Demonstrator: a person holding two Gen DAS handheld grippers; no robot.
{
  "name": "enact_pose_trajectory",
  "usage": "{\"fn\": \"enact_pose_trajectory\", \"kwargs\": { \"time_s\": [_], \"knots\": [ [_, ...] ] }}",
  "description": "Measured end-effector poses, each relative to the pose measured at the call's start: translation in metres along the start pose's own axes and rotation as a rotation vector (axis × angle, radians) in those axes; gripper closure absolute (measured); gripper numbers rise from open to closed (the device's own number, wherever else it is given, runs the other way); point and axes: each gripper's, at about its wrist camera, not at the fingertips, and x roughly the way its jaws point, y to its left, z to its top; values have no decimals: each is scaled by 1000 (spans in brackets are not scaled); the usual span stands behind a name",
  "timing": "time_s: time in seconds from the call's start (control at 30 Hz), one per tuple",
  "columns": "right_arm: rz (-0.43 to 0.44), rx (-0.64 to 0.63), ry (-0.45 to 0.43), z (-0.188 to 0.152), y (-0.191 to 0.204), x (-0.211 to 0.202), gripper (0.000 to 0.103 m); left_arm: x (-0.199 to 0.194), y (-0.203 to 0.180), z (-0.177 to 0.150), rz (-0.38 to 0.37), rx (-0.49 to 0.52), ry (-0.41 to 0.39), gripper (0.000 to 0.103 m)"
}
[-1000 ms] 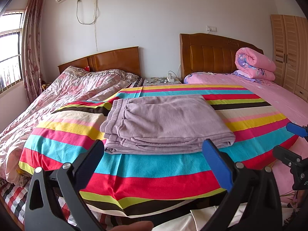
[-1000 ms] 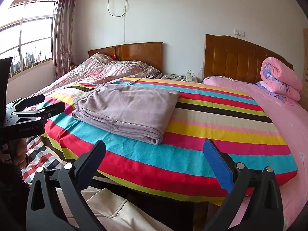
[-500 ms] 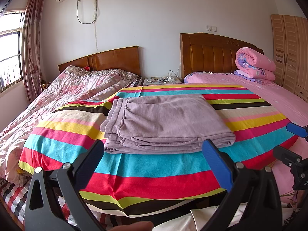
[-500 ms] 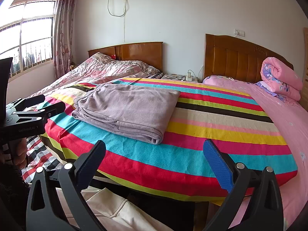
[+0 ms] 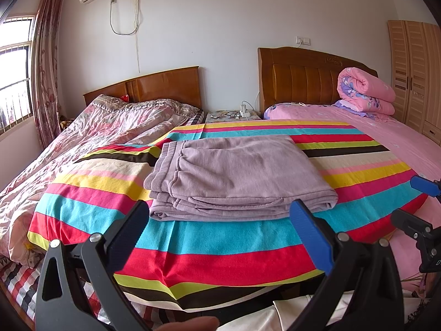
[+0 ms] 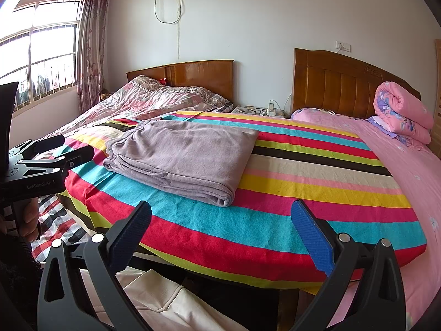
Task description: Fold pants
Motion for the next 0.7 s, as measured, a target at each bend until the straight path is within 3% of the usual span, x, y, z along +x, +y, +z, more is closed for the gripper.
{"fn": "enact_pose_trajectory", "kwargs": {
  "time_s": [0.47, 0.7],
  "knots": [
    [6, 1, 4, -3, 2, 2, 5, -2, 2, -2, 29, -8, -11, 1],
    [10, 4, 5, -4, 2, 2, 5, 6, 3, -3, -2, -5, 26, 1]
  ]
}}
